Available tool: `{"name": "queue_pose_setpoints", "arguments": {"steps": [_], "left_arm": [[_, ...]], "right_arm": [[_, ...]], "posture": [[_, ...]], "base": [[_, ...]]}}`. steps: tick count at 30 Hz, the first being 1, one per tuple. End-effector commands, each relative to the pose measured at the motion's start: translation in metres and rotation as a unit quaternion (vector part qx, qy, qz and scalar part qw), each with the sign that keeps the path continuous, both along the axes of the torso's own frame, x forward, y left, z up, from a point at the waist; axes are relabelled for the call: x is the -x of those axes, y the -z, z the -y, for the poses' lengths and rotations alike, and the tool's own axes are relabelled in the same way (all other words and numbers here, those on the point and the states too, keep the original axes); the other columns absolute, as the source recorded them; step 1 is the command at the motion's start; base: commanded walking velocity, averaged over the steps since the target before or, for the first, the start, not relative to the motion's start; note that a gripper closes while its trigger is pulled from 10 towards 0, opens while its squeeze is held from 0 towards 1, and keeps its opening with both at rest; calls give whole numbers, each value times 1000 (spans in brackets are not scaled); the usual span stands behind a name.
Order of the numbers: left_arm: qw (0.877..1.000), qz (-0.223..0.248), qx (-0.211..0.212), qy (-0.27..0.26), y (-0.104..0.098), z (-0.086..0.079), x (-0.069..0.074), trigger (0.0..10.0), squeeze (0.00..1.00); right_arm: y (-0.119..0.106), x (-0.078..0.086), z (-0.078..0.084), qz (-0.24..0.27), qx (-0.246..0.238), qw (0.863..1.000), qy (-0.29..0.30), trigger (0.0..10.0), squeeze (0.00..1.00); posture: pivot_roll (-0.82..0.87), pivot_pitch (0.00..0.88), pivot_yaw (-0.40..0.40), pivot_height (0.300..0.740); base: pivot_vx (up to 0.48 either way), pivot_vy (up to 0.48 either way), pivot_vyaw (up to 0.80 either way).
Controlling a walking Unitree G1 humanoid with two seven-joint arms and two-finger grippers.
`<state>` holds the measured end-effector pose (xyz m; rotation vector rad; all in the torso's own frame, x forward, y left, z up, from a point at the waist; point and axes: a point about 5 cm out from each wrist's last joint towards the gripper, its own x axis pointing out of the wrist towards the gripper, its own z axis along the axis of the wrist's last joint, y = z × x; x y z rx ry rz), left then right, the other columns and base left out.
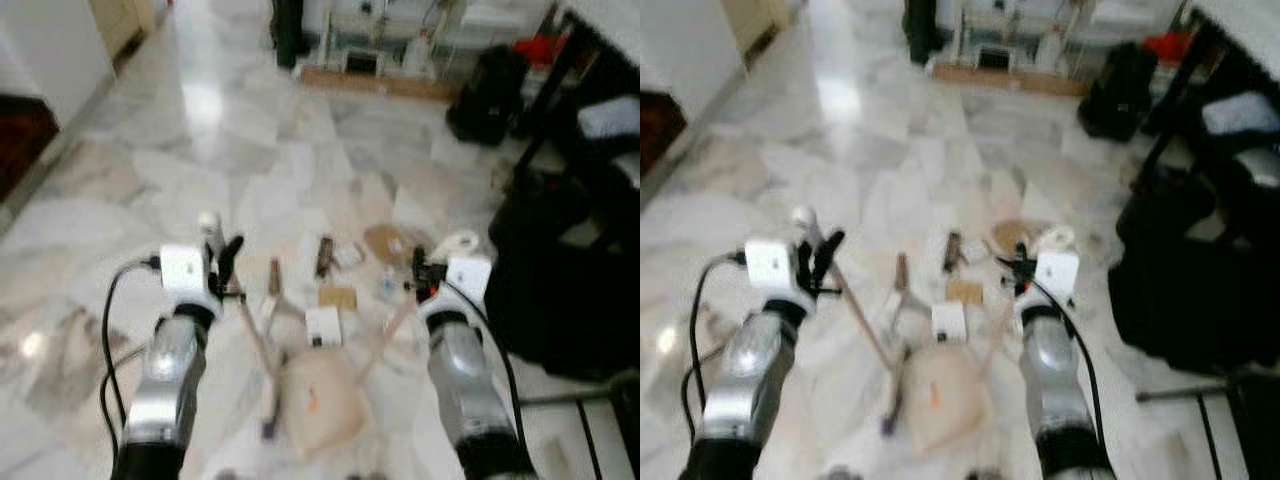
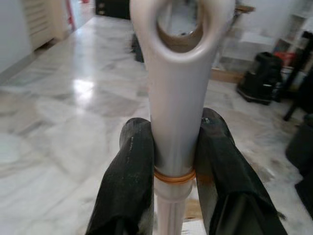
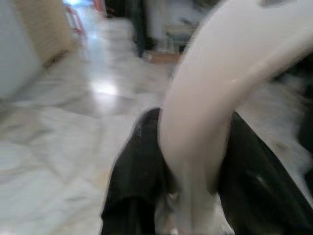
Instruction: Sweep floor
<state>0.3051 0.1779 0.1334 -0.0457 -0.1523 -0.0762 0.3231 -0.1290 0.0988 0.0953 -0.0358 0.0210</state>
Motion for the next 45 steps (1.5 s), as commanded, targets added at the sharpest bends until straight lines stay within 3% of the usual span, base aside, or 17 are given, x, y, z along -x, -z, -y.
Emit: {"name": "queue_pose_setpoints", "arguments": {"steps": [1, 5, 26, 33, 45], "left_arm": [[1000, 24, 0, 12, -11, 7, -1, 10000, 0], [1000, 24, 0, 14, -11, 8, -1, 10000, 0], [1000, 14, -5, 15, -6, 9, 0, 10000, 0], [1000, 14, -10, 19, -6, 9, 0, 10000, 0], [1000, 14, -15, 10, -5, 8, 0, 10000, 0]], "right_arm": [[-9, -2, 0, 21, -26, 999, 1, 10000, 0], [-9, -2, -1, 21, -26, 999, 1, 10000, 0], [-6, -3, -2, 9, -32, 999, -1, 10000, 0], [-6, -2, -3, 12, -27, 1000, -3, 10000, 0], [-6, -2, -3, 13, -26, 1000, -5, 10000, 0]], "posture": [[5, 136, -73, 740], [4, 135, -74, 740], [4, 137, -77, 740], [4, 137, -78, 740], [3, 137, -81, 740]], "base": [[0, 420, 0], [0, 386, 0], [0, 0, 0], [0, 0, -541], [231, -386, 0]]}}
